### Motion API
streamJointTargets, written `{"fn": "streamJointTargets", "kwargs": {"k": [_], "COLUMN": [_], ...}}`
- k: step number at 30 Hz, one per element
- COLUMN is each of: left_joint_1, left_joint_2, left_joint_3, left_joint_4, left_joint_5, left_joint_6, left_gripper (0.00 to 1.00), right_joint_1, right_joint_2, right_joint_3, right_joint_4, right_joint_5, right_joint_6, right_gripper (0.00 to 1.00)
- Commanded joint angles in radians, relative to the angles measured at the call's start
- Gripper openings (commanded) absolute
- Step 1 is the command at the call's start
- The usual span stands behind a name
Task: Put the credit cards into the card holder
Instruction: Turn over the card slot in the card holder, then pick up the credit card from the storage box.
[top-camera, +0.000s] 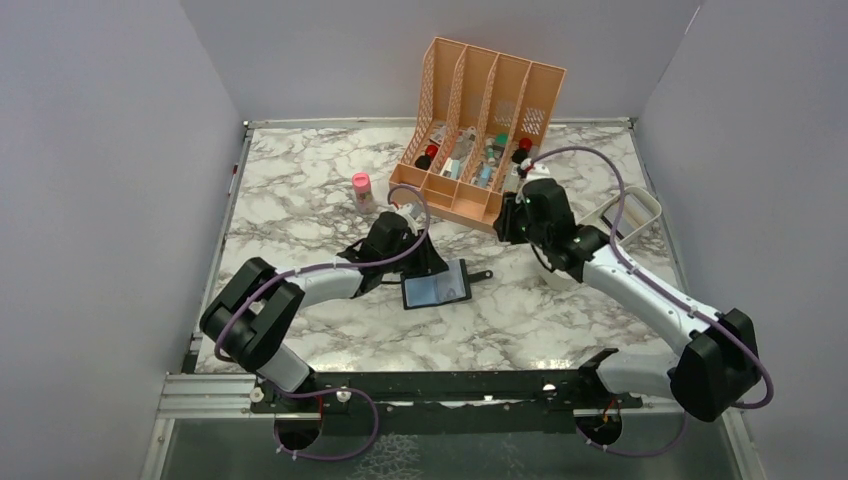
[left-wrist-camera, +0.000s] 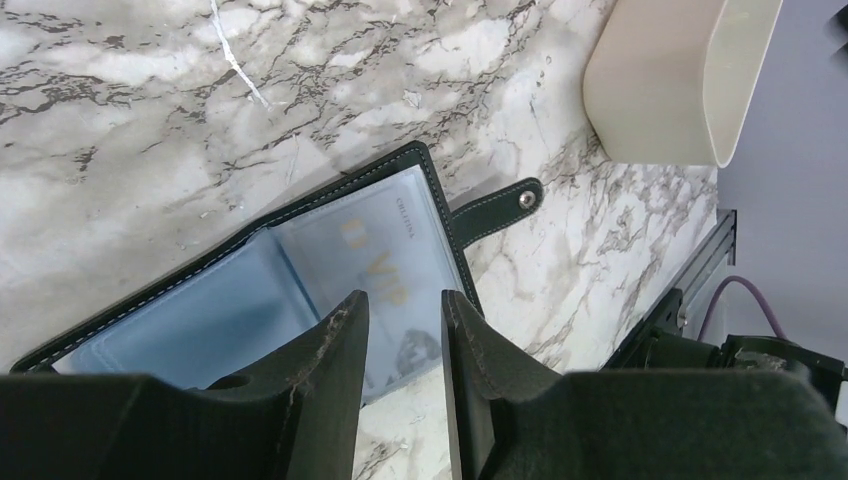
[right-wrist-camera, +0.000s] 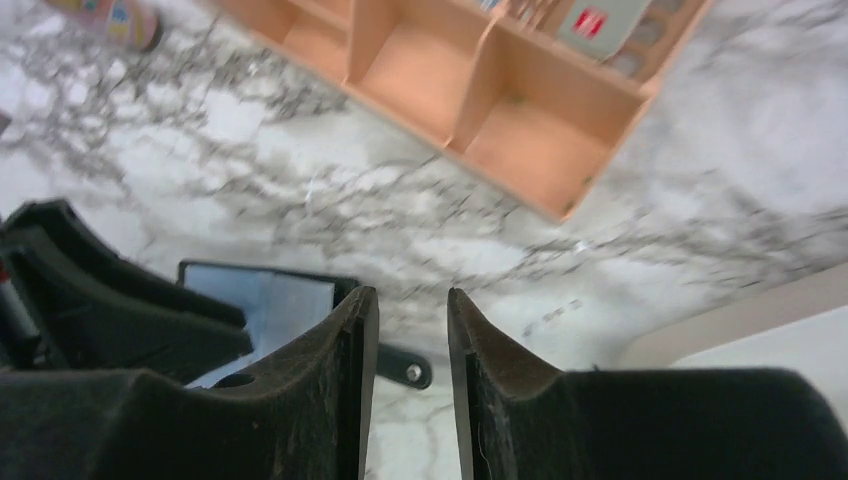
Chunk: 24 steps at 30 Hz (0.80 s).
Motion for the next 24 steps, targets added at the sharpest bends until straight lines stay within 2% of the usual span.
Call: {"fn": "streamJointTargets", "kwargs": {"k": [1, 4, 11, 14, 18, 20, 24], "left_joint_1": [-0.008, -0.01, -0.011, -0.011, -0.011, -0.011, -0.011], "left_joint_2": [0.028, 0.05, 0.074, 0.084, 0.058, 0.042, 0.019], "left_joint_3": [0.044, 0.061, 0.074, 0.081, 0.087, 0.103, 0.152], "left_joint_4": [0.032, 0.031, -0.019, -0.032, -0.061, -0.117, -0.253], "left_joint_5": [0.058, 0.083, 0.083, 0.103, 0.095, 0.06, 0.031], "left_joint_6": [0.031, 0.043, 0.086, 0.099, 0.114, 0.139, 0.174], "left_gripper": [0.36, 0.37, 0.38, 0.38, 0.38, 0.38, 0.39], "right_joint_1": [-0.074, -0.138, -0.233, -0.286, -0.412, -0.482, -0.578], "right_joint_2": [-0.017, -0.001, 0.028, 0.059, 0.089, 0.104, 0.154], "right_joint_3": [0.087, 0.118, 0.061, 0.087, 0.111, 0.118, 0.161], "right_joint_4": [-0.051, -0.041, 0.063, 0.025, -0.026, -0.059, -0.126], "right_joint_5": [0.141, 0.142, 0.135, 0.138, 0.056, -0.025, -0.022], "right_joint_6": [-0.171, -0.268, -0.576, -0.612, -0.67, -0.733, -0.787], "right_gripper": [0.37, 0.37, 0.37, 0.37, 0.39, 0.41, 0.41]}}
